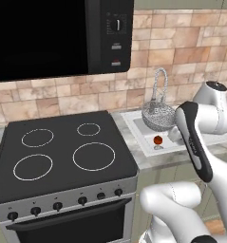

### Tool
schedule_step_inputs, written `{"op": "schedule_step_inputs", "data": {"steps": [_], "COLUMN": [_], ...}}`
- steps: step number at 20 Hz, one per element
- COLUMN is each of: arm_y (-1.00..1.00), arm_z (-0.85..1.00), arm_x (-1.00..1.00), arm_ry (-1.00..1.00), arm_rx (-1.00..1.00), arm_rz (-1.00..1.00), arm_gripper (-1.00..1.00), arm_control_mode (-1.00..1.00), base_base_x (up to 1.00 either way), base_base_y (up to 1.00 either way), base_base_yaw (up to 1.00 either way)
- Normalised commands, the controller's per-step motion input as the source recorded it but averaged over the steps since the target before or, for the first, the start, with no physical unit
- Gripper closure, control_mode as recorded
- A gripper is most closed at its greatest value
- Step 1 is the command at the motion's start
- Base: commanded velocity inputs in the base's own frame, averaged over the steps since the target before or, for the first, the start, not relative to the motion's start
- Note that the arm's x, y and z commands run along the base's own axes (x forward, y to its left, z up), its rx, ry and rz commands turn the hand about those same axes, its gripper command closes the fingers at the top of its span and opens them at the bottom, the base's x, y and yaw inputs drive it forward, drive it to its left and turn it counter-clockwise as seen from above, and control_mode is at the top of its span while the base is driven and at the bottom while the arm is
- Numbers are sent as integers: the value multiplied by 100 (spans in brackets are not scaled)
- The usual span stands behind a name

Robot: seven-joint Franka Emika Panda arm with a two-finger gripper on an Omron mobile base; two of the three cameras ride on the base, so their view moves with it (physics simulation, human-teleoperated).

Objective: Pick the strainer and cup and place them in the sink. Then turn on the water.

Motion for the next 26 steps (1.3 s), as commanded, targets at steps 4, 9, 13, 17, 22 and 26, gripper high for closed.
{"op": "schedule_step_inputs", "data": {"steps": [4, 9, 13, 17, 22, 26], "arm_y": [-40, -53, -50, -46, -21, 0], "arm_z": [-9, -2, 0, 0, -9, -24], "arm_x": [65, 57, 35, 25, 17, 4], "arm_ry": [10, 14, 18, 19, 10, 1], "arm_rx": [-3, -3, 0, 0, 0, 0], "arm_rz": [0, 0, 0, 0, 0, 0], "arm_gripper": [100, 100, 100, 100, 100, 100], "arm_control_mode": [-100, -100, -100, -100, -100, -100], "base_base_x": [0, 0, 0, 0, 0, 0], "base_base_y": [0, 0, 0, 0, 0, 0], "base_base_yaw": [0, 0, 0, 0, 0, 0]}}
